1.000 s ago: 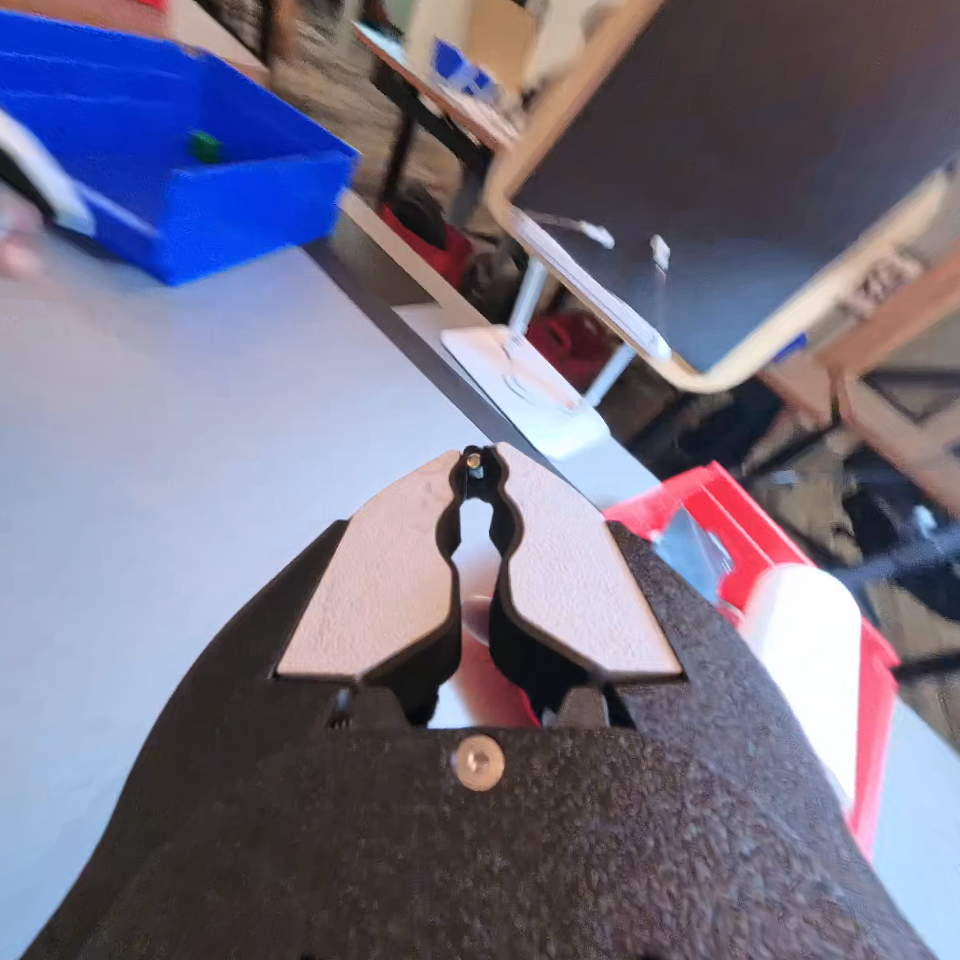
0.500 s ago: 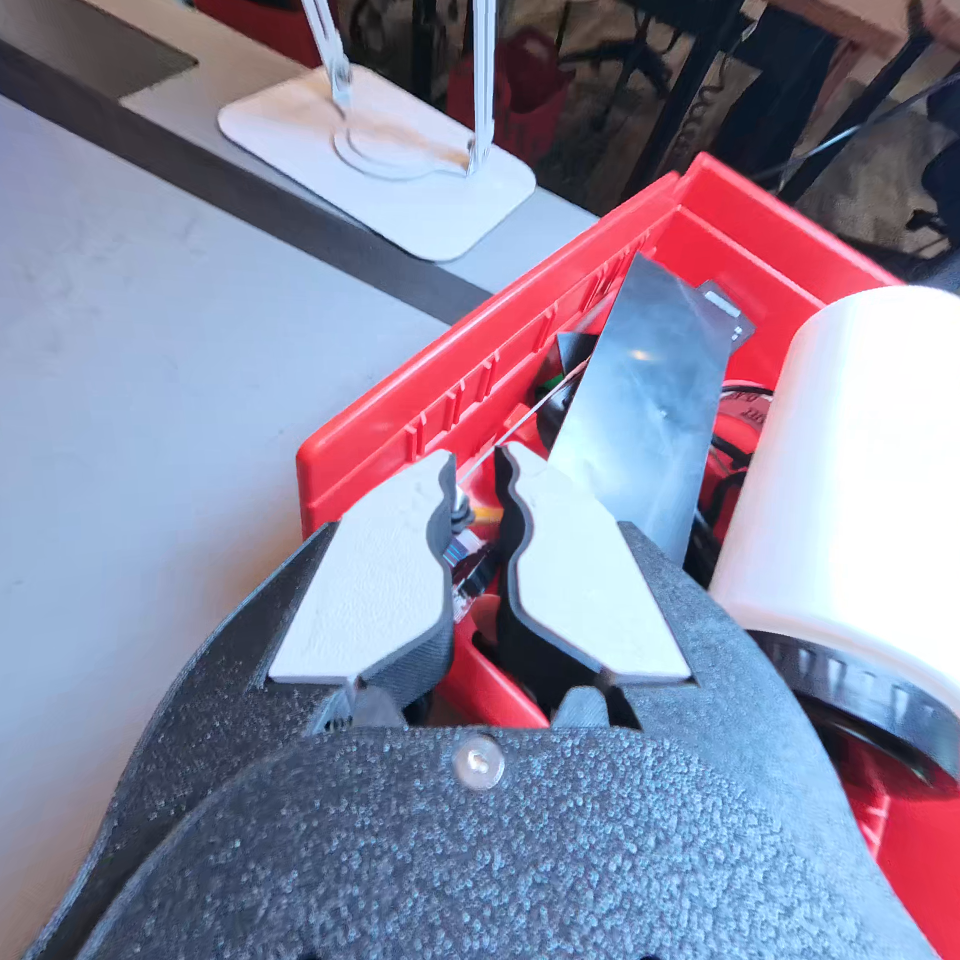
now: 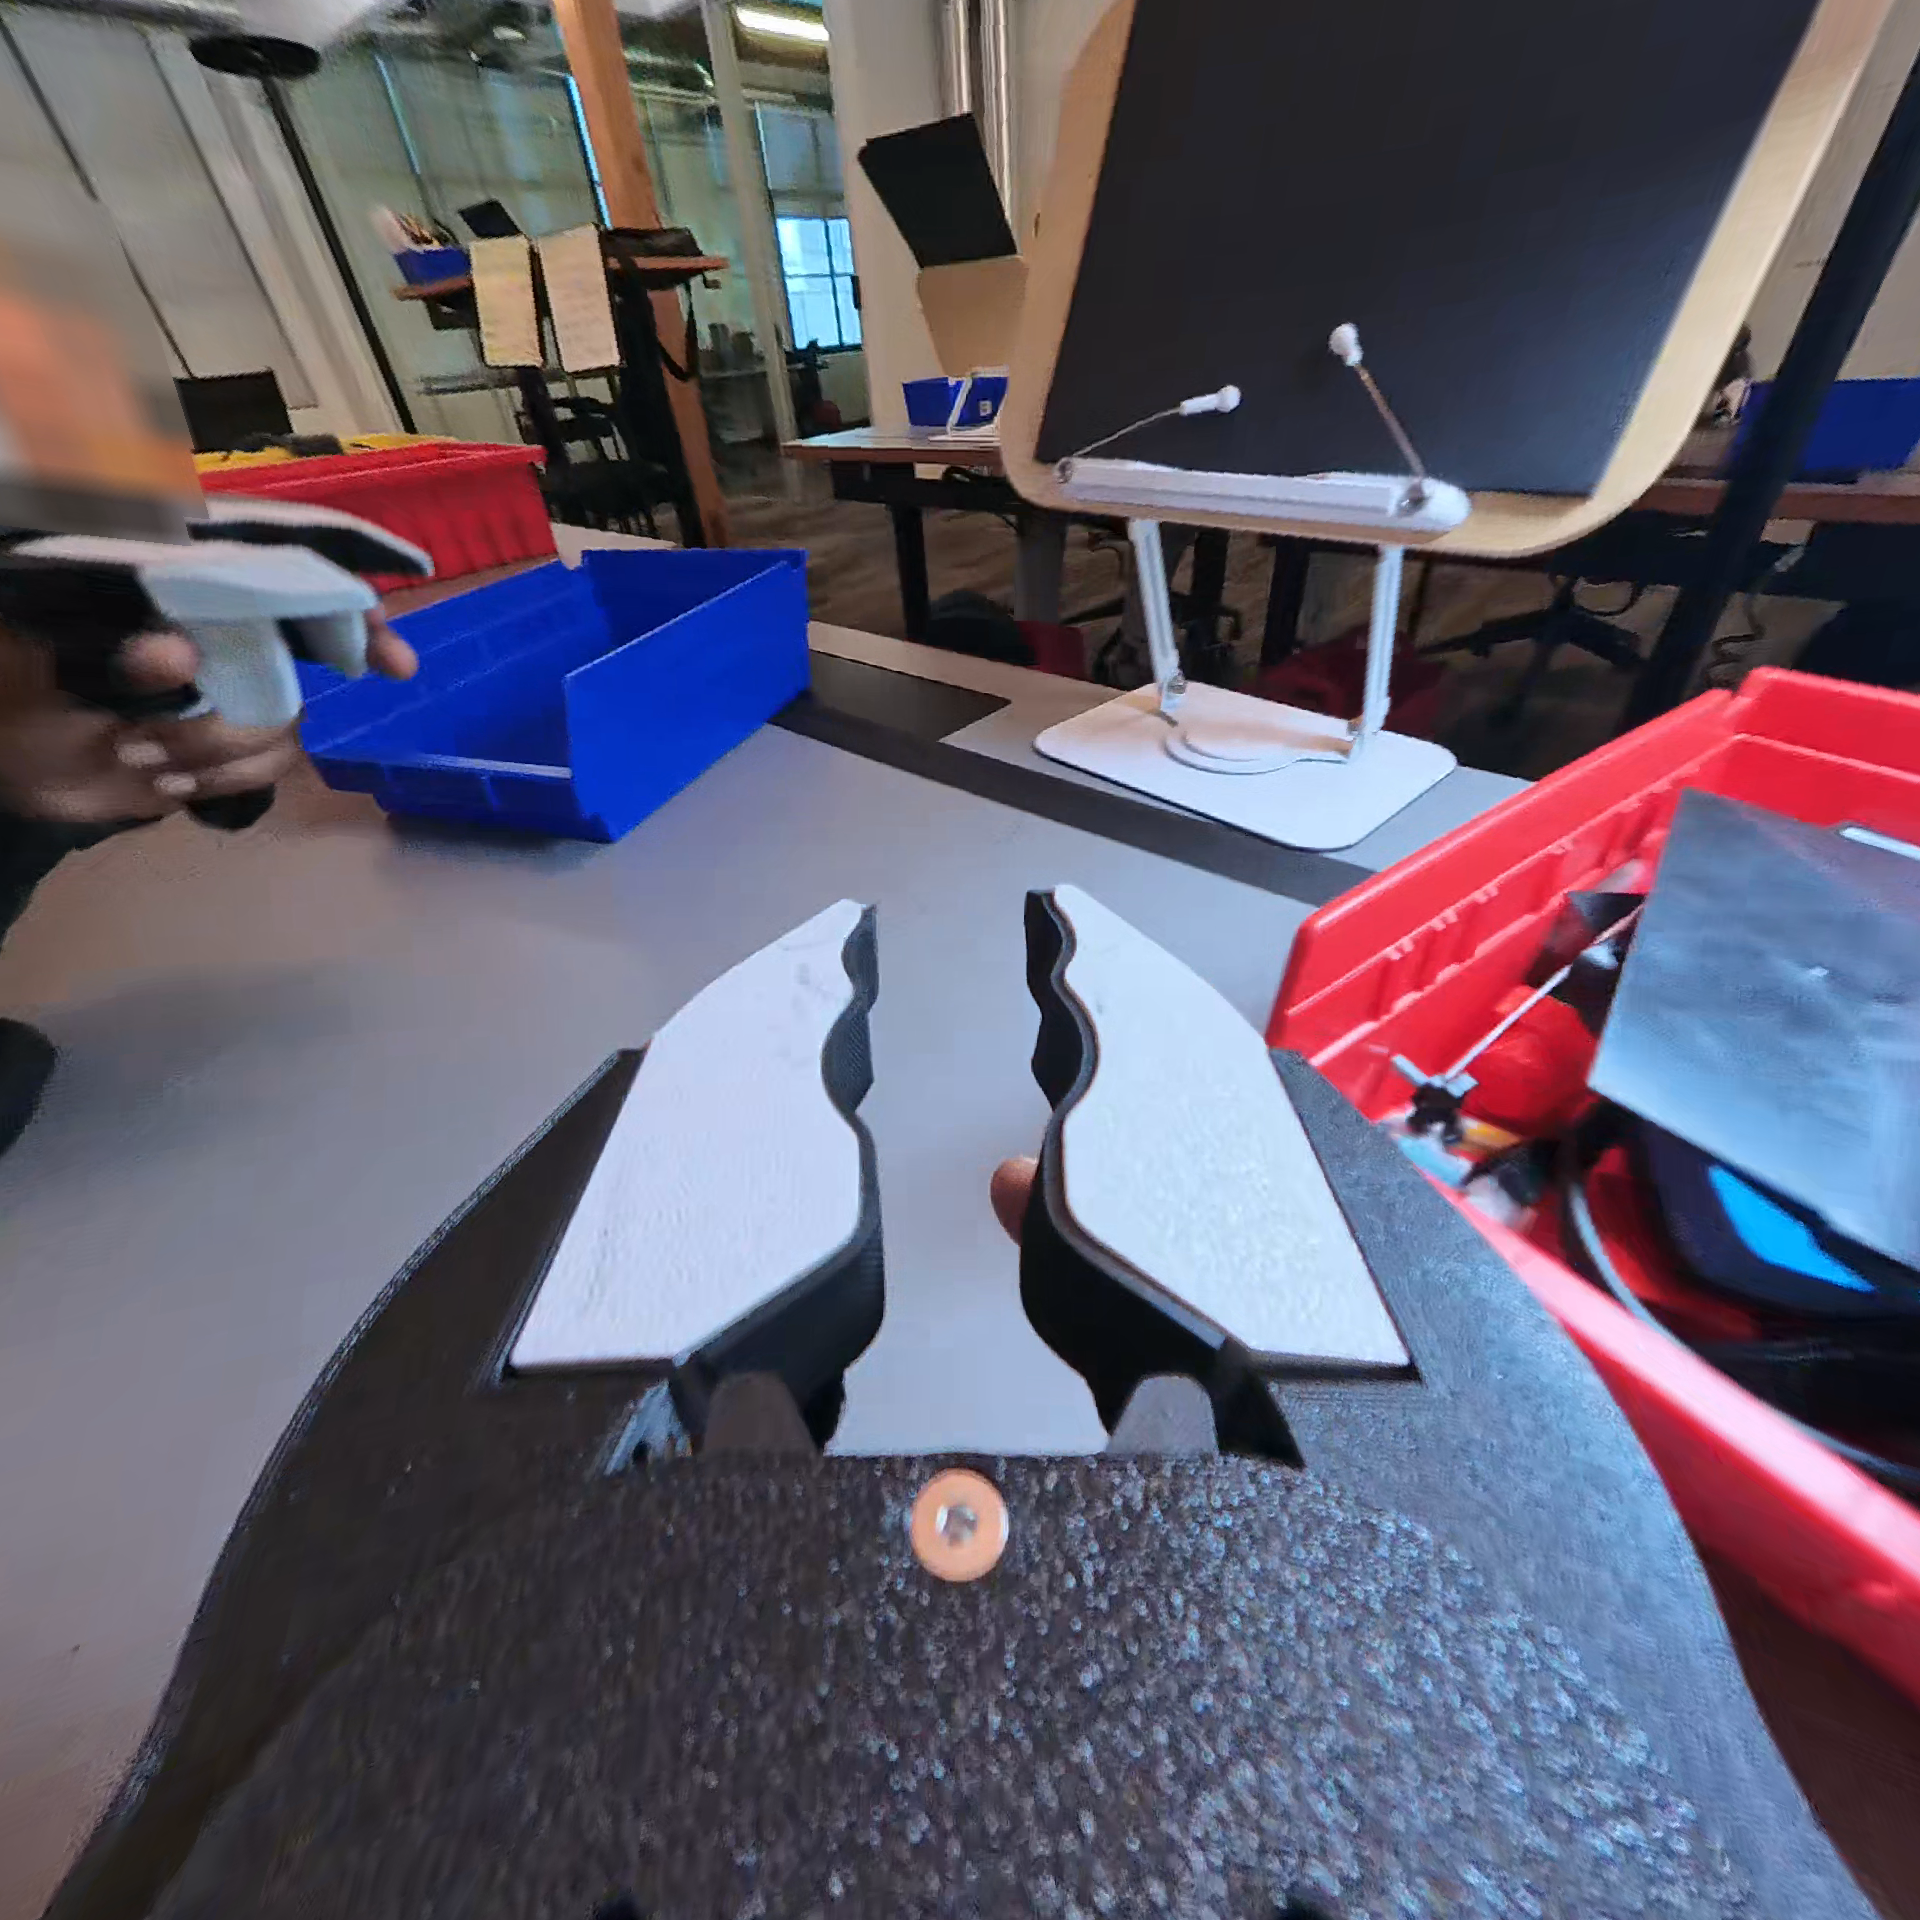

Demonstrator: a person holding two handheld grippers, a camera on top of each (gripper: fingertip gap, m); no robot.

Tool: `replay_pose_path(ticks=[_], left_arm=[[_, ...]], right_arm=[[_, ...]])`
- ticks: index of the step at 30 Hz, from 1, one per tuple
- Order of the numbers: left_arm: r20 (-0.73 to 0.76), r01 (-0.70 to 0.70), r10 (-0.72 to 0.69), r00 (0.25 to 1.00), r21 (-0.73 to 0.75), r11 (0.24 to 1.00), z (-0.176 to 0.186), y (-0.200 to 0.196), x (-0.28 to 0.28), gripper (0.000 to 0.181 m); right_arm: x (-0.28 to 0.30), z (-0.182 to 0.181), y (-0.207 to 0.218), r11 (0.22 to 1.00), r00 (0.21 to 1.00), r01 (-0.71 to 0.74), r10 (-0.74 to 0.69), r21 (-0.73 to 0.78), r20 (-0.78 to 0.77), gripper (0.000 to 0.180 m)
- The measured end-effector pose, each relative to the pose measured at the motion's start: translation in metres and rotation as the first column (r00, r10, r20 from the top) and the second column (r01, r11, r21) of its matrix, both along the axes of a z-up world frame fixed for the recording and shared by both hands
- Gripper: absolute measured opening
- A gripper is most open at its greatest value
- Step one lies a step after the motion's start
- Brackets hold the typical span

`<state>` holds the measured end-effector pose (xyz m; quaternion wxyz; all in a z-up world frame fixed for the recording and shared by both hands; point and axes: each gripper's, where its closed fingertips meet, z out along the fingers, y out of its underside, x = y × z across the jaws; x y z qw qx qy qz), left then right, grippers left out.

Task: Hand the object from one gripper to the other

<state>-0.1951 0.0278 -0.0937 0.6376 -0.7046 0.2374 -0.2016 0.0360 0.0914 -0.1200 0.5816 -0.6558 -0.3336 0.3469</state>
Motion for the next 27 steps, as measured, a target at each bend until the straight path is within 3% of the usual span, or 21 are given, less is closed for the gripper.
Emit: replay_pose_path(ticks=[8, 12, 15, 21, 27], left_arm=[[-0.062, -0.324, 0.325, 0.944, 0.022, 0.946, 0.048, 0.028, -0.141, 0.028], [-0.27, -0.46, 0.417, 0.868, -0.117, 0.88, 0.029, 0.053, -0.214, 0.027], [-0.486, -0.581, 0.443, 0.753, -0.175, 0.795, 0.003, 0.073, -0.265, 0.027], [-0.778, -0.715, 0.288, 0.558, -0.275, 0.643, -0.053, 0.091, -0.33, 0.028], [-0.904, -0.792, 0.032, 0.426, -0.355, 0.497, -0.111, 0.105, -0.359, 0.039]], right_arm=[[-0.012, -0.037, -0.013, 0.999, 0.999, -0.04, 0.04, -0.003, -0.008, 0.024], [-0.019, -0.04, -0.018, 0.997, 0.998, -0.068, 0.068, 0.028, 0.018, 0.022], [-0.021, -0.045, -0.023, 0.996, 0.996, -0.087, 0.086, 0.029, 0.032, 0.021], [-0.019, -0.051, -0.024, 0.995, 0.994, -0.095, 0.094, 0.034, 0.05, 0.018], [-0.023, -0.057, -0.024, 0.993, 0.992, -0.122, 0.122, -0.001, 0.045, 0.018]])
